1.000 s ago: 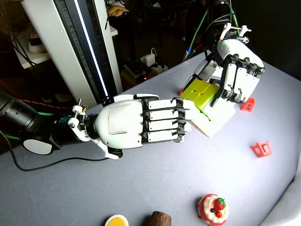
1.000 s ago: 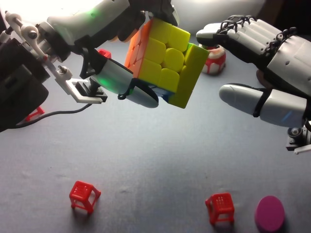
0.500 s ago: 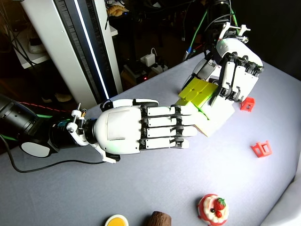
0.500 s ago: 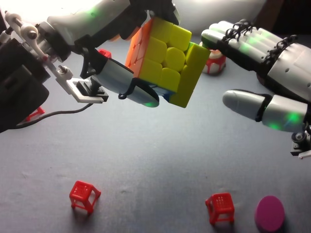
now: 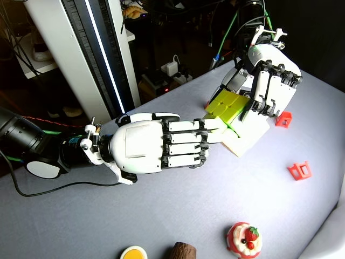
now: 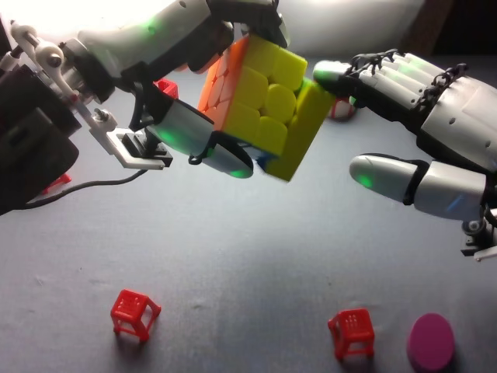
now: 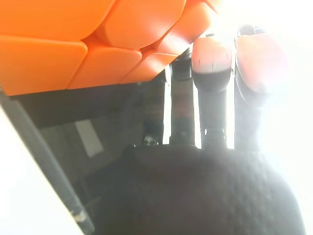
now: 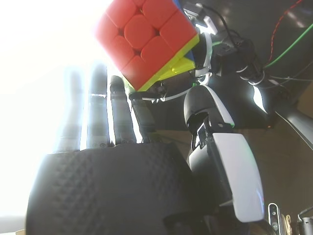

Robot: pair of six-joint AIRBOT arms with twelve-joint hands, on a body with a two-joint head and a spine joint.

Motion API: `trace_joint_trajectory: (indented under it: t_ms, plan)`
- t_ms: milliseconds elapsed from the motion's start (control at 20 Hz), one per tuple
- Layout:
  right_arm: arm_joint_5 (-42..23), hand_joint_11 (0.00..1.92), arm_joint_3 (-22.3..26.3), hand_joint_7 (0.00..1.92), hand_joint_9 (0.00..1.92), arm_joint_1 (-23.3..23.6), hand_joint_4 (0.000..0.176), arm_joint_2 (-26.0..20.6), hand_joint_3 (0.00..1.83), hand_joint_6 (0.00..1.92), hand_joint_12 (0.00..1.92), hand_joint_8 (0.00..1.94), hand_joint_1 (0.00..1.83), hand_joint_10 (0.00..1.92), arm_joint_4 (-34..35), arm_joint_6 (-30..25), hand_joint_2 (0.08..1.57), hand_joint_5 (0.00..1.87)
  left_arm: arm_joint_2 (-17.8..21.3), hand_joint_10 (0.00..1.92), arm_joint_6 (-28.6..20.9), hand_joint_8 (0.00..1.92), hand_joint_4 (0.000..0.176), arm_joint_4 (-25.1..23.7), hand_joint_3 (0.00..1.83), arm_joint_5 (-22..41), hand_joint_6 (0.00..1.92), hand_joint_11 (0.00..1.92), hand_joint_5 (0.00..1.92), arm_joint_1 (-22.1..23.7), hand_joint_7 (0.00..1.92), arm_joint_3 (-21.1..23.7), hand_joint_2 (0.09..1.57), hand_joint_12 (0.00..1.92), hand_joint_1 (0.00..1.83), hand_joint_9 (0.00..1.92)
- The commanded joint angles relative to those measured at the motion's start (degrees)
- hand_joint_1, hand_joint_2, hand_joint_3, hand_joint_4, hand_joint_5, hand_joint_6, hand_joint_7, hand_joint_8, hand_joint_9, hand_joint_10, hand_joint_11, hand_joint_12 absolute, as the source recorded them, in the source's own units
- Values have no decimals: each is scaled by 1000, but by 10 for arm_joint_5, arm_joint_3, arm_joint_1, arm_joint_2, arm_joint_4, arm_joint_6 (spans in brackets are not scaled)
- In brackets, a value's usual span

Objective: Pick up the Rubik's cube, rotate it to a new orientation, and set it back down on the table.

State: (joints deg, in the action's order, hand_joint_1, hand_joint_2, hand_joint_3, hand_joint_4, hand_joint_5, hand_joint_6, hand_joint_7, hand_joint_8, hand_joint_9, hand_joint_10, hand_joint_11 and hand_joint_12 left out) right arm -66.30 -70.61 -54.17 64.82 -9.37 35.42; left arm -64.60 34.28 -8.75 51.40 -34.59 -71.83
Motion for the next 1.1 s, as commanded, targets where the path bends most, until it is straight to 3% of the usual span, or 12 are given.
trace_joint_trajectory:
  t_ms: [0,150,300,500,550,600,650,700,800,850,900,1050]
  plan:
    - [-61,0,5,0,0,3,0,1,2,781,1894,1131,101,1478,-7,-3,1403,0,1,1921,-8,1921,0,28,1409,96,1614,1223,956,9,939,0,579,1921,1224,1115]
    - [-61,0,14,14,5,3,0,-1,0,875,1882,1359,111,1564,-20,-3,1395,0,0,1921,-6,1921,0,35,1448,96,1656,1300,965,8,954,-1,567,1921,1220,1156]
    - [-57,0,21,83,23,3,0,-1,0,1276,1903,1415,94,1562,-32,-3,1391,0,-2,1921,-6,1921,0,40,1419,98,1650,1215,965,8,919,-3,582,1921,1216,1080]
    - [-54,0,22,25,0,1,0,5,9,1242,1921,1480,32,1581,-48,-3,1422,0,-4,1921,-6,1921,0,45,1321,101,1653,1106,925,8,847,-3,642,1921,1196,993]
    - [-53,0,21,59,0,-2,0,8,3,1264,1873,1468,67,1591,-51,-3,1417,8,-4,1921,-6,1921,32,47,1390,102,1768,1174,918,8,874,-3,630,1921,1179,1040]
    - [-53,0,20,59,0,-4,0,12,3,1264,1873,1468,67,1591,-53,-3,1417,8,-4,1921,-6,1921,32,47,1390,102,1768,1174,918,8,874,-3,630,1921,1179,1040]
    - [-52,0,18,50,0,-7,0,16,0,1288,1877,1464,84,1606,-53,-3,1409,1,-4,1921,-6,1921,22,47,1362,102,1751,1123,909,8,858,-3,643,1921,1178,996]
    - [-52,0,17,22,0,-9,0,18,4,1261,1916,1443,75,1649,-53,-3,1421,0,-5,1921,-6,1921,0,47,1434,103,1679,1262,953,8,939,-3,580,1921,1209,1132]
    - [-52,0,18,21,3,-9,0,17,0,1236,1921,1411,133,1649,-55,-3,1405,0,-5,1921,-6,1921,0,48,1409,102,1689,1223,946,7,910,-3,597,1921,1199,1100]
    - [-52,0,19,39,0,-9,0,16,0,1256,1921,1412,102,1642,-55,-3,1412,0,-5,1921,-6,1910,0,49,1416,101,1875,1353,991,6,910,-4,598,1921,1351,1188]
    - [-52,0,21,72,50,-9,0,11,4,1260,1921,1420,79,1665,-58,-3,1421,0,-5,1921,-5,1908,0,50,1494,101,1796,1312,939,5,936,-5,548,1921,1391,1038]
    - [-53,5,42,103,109,-7,0,-4,10,1309,1921,1518,51,1765,-66,-3,1440,2,-8,1921,-5,1903,0,61,1559,94,1763,1332,963,0,969,-9,506,1921,1406,1029]
